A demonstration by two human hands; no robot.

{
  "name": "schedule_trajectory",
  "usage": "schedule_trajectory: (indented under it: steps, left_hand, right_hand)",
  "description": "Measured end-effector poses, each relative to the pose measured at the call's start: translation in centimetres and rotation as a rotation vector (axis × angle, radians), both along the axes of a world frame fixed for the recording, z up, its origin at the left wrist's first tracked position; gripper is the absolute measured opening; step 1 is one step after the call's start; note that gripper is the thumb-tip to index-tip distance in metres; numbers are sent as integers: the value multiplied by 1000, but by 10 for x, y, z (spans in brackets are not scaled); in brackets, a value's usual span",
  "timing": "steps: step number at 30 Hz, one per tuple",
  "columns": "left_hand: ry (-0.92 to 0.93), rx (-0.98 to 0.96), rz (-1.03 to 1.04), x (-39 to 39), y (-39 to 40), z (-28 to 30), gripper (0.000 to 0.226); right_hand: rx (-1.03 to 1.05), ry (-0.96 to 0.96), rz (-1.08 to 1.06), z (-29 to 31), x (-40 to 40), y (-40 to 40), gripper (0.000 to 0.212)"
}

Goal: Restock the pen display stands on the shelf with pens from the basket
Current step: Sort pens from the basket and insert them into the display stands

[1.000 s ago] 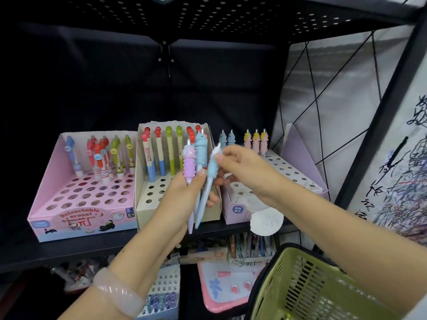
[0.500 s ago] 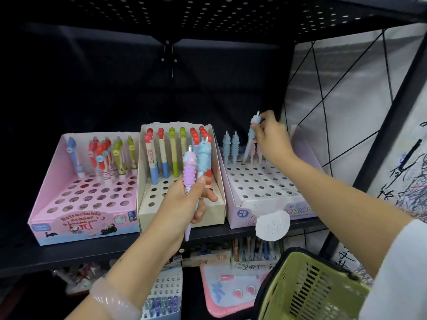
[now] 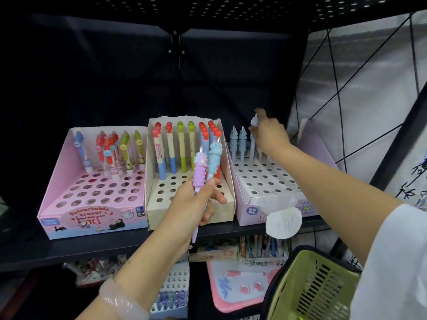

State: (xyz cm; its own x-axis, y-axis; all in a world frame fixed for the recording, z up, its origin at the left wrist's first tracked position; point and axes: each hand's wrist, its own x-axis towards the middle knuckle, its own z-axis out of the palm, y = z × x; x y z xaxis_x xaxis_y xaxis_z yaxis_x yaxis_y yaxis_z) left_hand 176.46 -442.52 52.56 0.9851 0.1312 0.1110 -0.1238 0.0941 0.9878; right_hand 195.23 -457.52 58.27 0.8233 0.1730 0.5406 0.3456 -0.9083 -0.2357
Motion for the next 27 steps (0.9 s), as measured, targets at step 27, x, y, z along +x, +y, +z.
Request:
schedule_trajectory:
  steps: [27]
  left_hand:
    - [-85,-44,-51,-15,-9,12,17]
  right_hand:
    - [746,643,730,6,-136,24,21]
